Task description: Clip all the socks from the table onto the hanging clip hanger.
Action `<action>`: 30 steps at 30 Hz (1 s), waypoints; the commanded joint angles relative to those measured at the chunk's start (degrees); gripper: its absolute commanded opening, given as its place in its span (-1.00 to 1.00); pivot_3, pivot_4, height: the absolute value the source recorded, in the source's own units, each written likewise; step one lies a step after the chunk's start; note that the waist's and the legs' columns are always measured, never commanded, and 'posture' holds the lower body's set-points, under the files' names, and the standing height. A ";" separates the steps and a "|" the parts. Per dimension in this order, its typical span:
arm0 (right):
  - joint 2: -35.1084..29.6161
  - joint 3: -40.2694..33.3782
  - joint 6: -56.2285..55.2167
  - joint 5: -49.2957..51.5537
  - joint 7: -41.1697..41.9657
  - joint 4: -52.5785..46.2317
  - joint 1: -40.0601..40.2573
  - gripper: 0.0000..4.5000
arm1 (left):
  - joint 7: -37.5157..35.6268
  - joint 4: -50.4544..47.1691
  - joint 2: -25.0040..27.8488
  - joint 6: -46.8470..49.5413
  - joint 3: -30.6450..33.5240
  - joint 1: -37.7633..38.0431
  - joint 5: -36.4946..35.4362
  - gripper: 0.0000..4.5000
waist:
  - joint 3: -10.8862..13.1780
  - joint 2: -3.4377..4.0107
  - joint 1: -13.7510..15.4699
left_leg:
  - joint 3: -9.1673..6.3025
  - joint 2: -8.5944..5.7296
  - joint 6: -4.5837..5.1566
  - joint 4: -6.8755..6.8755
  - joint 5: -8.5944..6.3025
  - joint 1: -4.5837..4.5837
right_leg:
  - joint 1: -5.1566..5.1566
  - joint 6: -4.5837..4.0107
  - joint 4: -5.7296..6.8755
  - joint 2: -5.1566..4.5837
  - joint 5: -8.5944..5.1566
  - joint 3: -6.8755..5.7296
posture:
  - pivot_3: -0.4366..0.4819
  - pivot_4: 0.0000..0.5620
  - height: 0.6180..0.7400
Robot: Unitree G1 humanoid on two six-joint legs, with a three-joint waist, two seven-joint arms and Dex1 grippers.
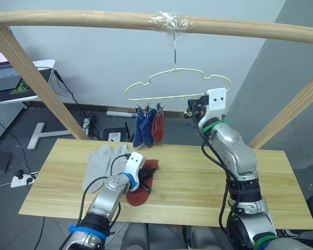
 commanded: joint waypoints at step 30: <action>10.43 -36.79 52.13 23.81 -16.59 -8.24 -17.72 -1.00 | 11.56 -3.12 -6.73 -37.25 -0.85 -13.53 8.37 -0.99 | 0.00 0.01 -0.05 | -0.03 -0.04 0.02 -0.04 -0.01 -0.06 | 0.00 0.01 -0.08 -0.01 0.00 -0.01 | 0.06 -0.43 1.00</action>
